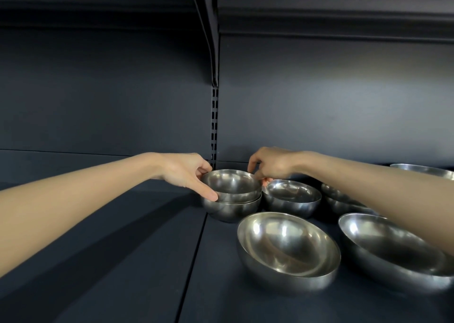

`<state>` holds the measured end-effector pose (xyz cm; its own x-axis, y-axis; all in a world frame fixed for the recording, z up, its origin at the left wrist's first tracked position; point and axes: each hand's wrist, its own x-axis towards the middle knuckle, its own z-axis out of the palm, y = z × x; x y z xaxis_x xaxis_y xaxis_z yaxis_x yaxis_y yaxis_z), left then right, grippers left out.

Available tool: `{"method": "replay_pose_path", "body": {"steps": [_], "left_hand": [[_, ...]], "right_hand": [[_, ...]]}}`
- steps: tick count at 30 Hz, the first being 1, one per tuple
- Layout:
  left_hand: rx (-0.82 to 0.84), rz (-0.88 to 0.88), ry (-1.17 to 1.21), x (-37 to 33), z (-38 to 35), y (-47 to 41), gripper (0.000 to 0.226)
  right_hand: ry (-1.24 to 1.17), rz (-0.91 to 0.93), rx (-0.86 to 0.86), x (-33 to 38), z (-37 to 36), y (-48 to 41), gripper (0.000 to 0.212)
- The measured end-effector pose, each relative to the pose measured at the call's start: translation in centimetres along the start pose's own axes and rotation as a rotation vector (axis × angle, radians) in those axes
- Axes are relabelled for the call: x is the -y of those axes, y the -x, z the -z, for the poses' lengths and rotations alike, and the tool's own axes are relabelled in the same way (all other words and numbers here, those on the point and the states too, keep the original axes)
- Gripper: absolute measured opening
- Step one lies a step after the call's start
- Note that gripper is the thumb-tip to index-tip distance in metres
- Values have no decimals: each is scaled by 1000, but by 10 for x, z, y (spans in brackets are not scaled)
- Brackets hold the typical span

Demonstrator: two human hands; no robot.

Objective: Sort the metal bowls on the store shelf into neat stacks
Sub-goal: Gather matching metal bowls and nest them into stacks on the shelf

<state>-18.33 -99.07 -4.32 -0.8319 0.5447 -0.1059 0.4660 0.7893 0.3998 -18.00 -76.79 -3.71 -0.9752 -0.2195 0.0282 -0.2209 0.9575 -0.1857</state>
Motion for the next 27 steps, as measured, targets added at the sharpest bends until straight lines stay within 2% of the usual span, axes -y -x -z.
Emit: {"method": "replay_pose_path", "body": {"steps": [8,18,27], "left_hand": [[-59,-18,-137,-18,9,11,90],[-181,-183,-141,-59,6,24,49],[-153,-313,-256,-140,-15,33,44]], "right_hand": [[6,8,-35,-2,15,20,20],[53,-29,-131,-16,39,82,20],[128,-137,-136,-52,69,164,26]]}}
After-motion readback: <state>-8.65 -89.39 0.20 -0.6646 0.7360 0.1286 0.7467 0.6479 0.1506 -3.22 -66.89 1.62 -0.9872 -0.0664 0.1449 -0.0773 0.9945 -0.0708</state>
